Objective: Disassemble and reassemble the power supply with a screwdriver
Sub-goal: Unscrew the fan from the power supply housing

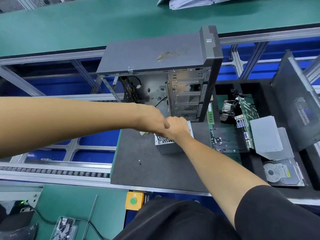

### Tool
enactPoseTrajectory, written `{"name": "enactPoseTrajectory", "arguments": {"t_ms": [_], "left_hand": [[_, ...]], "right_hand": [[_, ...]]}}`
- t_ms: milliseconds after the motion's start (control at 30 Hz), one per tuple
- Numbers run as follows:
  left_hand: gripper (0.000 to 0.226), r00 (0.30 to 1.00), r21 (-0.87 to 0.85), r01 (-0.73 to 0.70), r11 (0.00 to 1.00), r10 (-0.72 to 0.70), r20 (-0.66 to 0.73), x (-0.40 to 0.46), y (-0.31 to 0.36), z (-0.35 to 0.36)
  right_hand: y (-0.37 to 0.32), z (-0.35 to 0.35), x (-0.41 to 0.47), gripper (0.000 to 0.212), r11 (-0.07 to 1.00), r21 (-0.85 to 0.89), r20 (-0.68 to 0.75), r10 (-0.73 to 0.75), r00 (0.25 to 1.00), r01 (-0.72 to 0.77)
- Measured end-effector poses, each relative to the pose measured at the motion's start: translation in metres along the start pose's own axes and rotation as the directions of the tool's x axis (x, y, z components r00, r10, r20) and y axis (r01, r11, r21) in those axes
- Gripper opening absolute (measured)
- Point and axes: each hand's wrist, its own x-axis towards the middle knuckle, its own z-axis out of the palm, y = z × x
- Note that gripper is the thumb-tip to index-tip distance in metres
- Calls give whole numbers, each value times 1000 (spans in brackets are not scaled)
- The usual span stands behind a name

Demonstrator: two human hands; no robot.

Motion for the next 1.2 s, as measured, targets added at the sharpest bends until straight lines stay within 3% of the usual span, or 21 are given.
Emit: {"name": "enactPoseTrajectory", "arguments": {"t_ms": [67, 133, 200, 267, 333, 400, 500, 600, 633, 700, 767, 867, 933, 1000, 1067, 1133, 1200], "left_hand": [[27, 995, 108, -82, 991, 88, -52, 3, 1, 0], [30, 992, 109, -92, 990, 101, -74, 3, 2, -1], [33, 997, 0, -8, 1000, 8, -74, 4, 3, -1], [35, 990, -216, 109, 970, -126, -66, 5, 5, 2], [27, 970, -476, 206, 855, -243, -16, 7, 5, 4], [22, 936, -632, 294, 717, -350, 39, 10, 3, 8], [16, 813, -739, 449, 502, -572, 105, 9, 0, 10], [16, 761, -825, 484, 291, -606, 233, 8, 0, 19], [13, 760, -806, 513, 296, -593, 266, 7, 2, 23], [25, 753, -678, 583, 449, -611, 243, 7, 4, 26], [37, 789, -577, 562, 593, -594, 157, 6, 3, 29], [17, 906, -483, 376, 791, -424, 11, 1, -2, 30], [16, 963, -295, 203, 934, -245, -112, -4, -4, 31], [21, 970, -140, -10, 990, -25, -242, -7, -5, 28], [31, 932, -58, -159, 986, 131, -338, -7, -6, 23], [22, 945, -67, -90, 994, 63, -321, -6, -2, 20], [15, 948, -184, 133, 974, -180, -262, -3, 5, 22]], "right_hand": [[-1, -1, -2, 28, 999, -23, -3, -25, 1000, 25], [0, -5, -5, 29, 999, -30, -10, -44, 999, 44], [1, -9, -8, 26, 999, -17, -18, -48, 999, 47], [3, -7, -10, 23, 998, 61, -28, -30, 999, 31], [3, -5, -12, 26, 983, 182, -69, 38, 997, -25], [2, -4, -10, 23, 986, 164, -84, 20, 996, -6], [1, -6, -7, 27, 996, 83, -87, -36, 996, 43], [3, -2, -2, 46, 997, 72, -113, -29, 993, 37], [2, -1, -2, 47, 997, 65, -126, -28, 992, 36], [1, -1, -3, 43, 999, 35, -126, -36, 991, 41], [1, -1, -2, 41, 999, 14, -113, -36, 993, 38], [2, -1, -3, 34, 999, 15, -100, -41, 994, 43], [3, -1, -3, 28, 998, 10, -90, -56, 994, 57], [3, 0, -2, 34, 999, 41, -100, -30, 995, 34], [1, 1, -2, 43, 998, 67, -114, -7, 994, 15], [1, 0, -3, 41, 998, 51, -110, -20, 994, 26], [3, 0, -3, 32, 998, 36, -96, -45, 994, 48]]}}
